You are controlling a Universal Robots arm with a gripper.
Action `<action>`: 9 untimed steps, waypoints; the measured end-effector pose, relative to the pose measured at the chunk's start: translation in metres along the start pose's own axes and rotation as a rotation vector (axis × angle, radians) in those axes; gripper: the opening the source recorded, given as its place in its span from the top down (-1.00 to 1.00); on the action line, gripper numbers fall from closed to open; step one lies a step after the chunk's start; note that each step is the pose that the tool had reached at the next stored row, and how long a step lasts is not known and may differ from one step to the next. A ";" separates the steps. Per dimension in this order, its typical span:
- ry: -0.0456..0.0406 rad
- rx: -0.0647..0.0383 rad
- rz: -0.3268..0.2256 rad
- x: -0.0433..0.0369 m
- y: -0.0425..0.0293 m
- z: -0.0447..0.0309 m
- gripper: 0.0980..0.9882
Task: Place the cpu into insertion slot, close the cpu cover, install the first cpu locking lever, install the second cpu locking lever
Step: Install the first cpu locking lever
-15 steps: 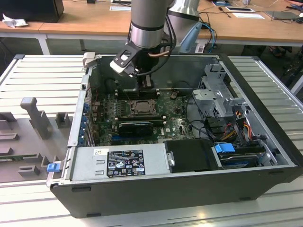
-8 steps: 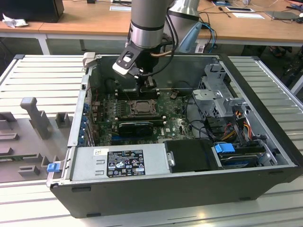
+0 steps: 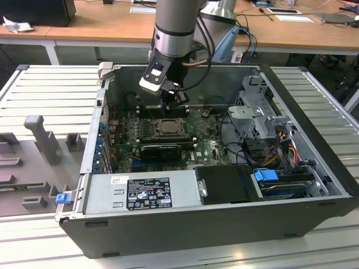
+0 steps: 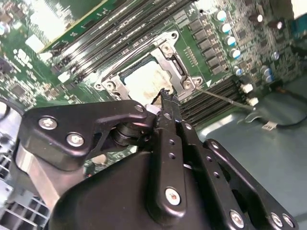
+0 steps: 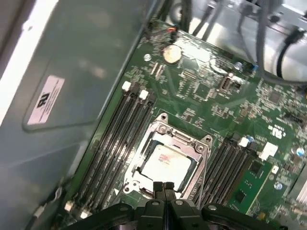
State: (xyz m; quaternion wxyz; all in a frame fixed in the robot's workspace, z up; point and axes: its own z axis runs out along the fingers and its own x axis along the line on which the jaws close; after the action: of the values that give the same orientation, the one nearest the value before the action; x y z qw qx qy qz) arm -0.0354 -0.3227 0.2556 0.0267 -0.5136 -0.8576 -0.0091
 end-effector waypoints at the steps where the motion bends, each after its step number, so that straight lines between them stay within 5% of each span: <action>1: -0.0003 0.002 -0.029 0.0000 0.0000 0.0000 0.98; 9: -0.0037 -0.002 -0.082 0.0007 -0.0001 -0.0111 0.98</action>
State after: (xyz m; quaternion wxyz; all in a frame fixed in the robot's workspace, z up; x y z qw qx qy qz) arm -0.0354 -0.3226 0.2668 0.0242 -0.4780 -0.8780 -0.0102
